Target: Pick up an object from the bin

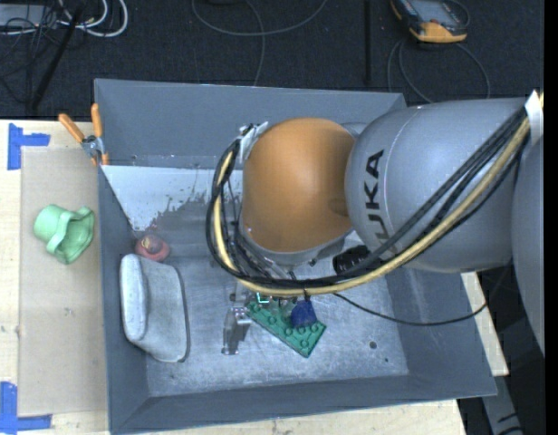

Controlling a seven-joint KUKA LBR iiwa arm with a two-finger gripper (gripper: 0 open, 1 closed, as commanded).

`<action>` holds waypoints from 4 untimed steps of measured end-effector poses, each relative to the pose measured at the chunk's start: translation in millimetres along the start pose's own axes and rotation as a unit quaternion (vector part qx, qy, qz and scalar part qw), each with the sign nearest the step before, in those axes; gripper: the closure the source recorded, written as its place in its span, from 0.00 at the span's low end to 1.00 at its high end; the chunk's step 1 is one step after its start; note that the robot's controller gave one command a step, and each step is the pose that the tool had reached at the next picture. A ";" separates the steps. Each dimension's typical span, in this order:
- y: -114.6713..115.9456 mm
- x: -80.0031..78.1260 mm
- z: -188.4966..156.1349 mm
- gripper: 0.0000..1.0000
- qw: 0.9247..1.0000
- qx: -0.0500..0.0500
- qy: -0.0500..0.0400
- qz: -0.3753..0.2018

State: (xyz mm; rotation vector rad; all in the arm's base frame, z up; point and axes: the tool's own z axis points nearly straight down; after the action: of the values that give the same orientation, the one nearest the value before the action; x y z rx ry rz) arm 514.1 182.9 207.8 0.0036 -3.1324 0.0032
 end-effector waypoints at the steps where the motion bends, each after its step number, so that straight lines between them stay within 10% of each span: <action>1: -67.3 37.8 84.0 0.00 1.000 0.002 0.002 -0.018; 2: -131.0 28.5 95.0 0.00 0.997 0.001 -0.003 -0.082; 3: -147.4 5.4 124.3 0.00 1.000 -0.002 -0.006 0.011; 4: -147.7 3.8 122.2 1.00 1.000 -0.002 -0.009 0.013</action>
Offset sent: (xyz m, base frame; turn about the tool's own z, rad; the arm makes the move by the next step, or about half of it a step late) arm -0.0352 -0.0637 -0.0782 -0.0400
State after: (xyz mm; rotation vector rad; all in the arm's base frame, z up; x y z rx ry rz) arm 509.6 34.9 86.0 -0.0383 -3.1492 -0.0036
